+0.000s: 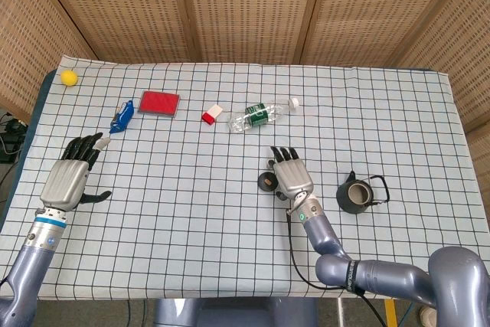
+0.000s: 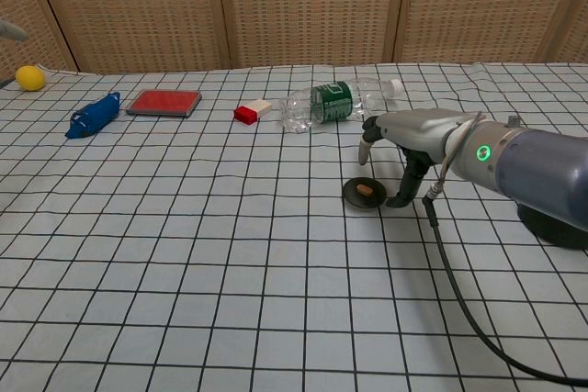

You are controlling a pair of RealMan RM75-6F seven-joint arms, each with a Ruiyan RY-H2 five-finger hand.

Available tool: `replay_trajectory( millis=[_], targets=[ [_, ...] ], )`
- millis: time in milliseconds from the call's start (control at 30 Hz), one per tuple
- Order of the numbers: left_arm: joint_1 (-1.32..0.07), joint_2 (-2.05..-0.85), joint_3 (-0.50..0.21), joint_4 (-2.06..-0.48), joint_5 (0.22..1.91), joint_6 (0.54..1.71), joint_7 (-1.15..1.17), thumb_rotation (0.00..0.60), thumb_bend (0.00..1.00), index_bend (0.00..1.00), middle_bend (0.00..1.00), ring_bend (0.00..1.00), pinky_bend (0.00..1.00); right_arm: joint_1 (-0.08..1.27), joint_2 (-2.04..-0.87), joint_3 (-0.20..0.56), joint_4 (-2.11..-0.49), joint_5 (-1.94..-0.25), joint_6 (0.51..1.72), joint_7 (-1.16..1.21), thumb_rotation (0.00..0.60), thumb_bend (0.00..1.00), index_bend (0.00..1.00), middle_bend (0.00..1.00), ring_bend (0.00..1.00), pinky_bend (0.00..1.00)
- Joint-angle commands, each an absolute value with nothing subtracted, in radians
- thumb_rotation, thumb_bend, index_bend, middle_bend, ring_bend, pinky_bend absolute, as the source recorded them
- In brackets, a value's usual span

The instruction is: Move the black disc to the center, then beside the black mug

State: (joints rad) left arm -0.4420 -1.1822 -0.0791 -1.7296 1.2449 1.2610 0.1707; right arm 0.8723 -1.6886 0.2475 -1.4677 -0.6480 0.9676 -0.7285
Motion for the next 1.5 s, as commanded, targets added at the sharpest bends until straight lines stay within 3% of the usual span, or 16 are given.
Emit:
replay_trajectory(
  millis=[33,633,1067,1367,1500],
  targets=[
    [-0.439,-1.18,-0.082,-1.731,1.249,1.258,0.168,0.6,0.07,0.0,0.0,0.0,0.0,0.887,-1.695,0.244,-1.46,-0.625,0.966,-0.741,0.6,0.37,0.31,0.02,0.0,0.0],
    [-0.427,-1.177,-0.102,-1.731,1.258,1.239,0.155,0.6,0.07,0.0,0.0,0.0,0.0,0.927,-1.755,0.228,-1.351,-0.597,0.941,-0.709,0.6,0.32,0.35,0.04,0.0,0.0],
    [-0.427,-1.182,-0.112,-1.725,1.254,1.221,0.159,0.6,0.07,0.0,0.0,0.0,0.0,0.927,-1.789,0.22,-1.312,-0.657,0.963,-0.672,0.6,0.36,0.5,0.14,0.0,0.0],
    [-0.425,-1.184,-0.116,-1.724,1.255,1.216,0.161,0.6,0.07,0.0,0.0,0.0,0.0,0.912,-1.754,0.224,-1.354,-0.668,1.0,-0.679,0.6,0.38,0.52,0.16,0.0,0.0],
    [-0.421,-1.184,-0.116,-1.729,1.265,1.225,0.166,0.6,0.07,0.0,0.0,0.0,0.0,0.879,-1.681,0.23,-1.421,-0.676,1.06,-0.681,0.6,0.38,0.52,0.16,0.0,0.0]
  ],
)
